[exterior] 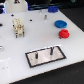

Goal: Insert the blue gear onto the right peg, followed by the red gear

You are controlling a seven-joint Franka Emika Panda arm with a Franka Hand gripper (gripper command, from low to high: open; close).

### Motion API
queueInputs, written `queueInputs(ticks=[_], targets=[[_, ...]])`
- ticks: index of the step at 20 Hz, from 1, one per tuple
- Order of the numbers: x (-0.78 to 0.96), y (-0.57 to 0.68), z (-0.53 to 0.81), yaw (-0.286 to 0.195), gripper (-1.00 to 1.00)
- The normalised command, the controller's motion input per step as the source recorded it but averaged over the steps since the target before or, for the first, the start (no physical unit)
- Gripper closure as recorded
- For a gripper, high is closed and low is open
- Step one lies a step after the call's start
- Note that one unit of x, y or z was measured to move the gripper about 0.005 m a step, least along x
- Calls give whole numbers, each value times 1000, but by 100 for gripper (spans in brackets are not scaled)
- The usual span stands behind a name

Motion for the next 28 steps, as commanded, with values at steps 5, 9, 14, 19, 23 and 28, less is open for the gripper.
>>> queueInputs(ticks=[5, 9, 14, 19, 23, 28], targets=[[-395, 638, -282, 0, -100], [-340, 645, -342, 0, -100], [-318, 566, -415, 0, -100], [-324, 347, -514, 0, -100], [-388, -30, -571, 0, -100], [-367, -157, -610, 0, -100]])
